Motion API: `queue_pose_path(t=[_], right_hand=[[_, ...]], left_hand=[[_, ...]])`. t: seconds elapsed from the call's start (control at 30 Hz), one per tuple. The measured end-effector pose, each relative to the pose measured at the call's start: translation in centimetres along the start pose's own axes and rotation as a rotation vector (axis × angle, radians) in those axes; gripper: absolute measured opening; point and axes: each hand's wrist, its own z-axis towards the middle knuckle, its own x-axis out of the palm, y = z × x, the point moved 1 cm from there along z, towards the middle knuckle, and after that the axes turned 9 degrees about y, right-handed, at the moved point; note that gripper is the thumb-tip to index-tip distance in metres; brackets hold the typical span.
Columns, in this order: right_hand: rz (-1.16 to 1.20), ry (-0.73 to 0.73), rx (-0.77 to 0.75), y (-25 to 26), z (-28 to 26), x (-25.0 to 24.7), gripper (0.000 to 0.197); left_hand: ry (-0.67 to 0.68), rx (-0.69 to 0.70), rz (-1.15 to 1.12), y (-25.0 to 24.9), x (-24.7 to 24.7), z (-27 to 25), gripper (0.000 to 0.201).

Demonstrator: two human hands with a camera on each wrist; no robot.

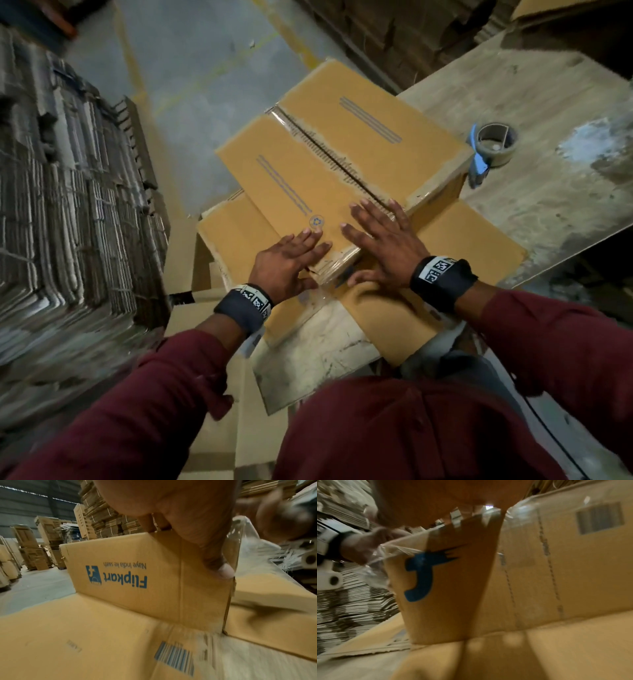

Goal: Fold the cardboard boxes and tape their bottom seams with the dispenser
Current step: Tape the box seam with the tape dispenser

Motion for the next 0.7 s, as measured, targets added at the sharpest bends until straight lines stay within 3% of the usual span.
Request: queue_pose_path(t=[0.1, 0.27, 0.4, 0.5, 0.6, 0.7], right_hand=[[0.036, 0.009, -0.004, 1.8, 0.8, -1.3, 0.101], [0.005, 0.085, -0.024, 2.3, 1.1, 0.7, 0.078], [-0.033, 0.059, -0.086, 1.7, 0.4, 0.6, 0.095], [0.064, 0.07, -0.047, 2.8, 0.6, -0.7, 0.104], [0.061, 0.088, 0.044, 4.1, 1.1, -0.6, 0.1], [-0.013, 0.121, 0.036, 3.9, 1.3, 0.4, 0.095]], left_hand=[[-0.034, -0.014, 0.029, -0.1, 1.2, -0.4, 0.107], [-0.063, -0.032, 0.046, -0.7, 2.5, -0.3, 0.112], [-0.058, -0.049, 0.037, -0.8, 2.6, -0.3, 0.113], [-0.064, -0.049, 0.038, -0.6, 2.7, -0.3, 0.112], [-0.099, -0.061, 0.02, -0.9, 3.0, -0.1, 0.107], [-0.117, -0.078, 0.027, -1.3, 3.4, 0.1, 0.109]])
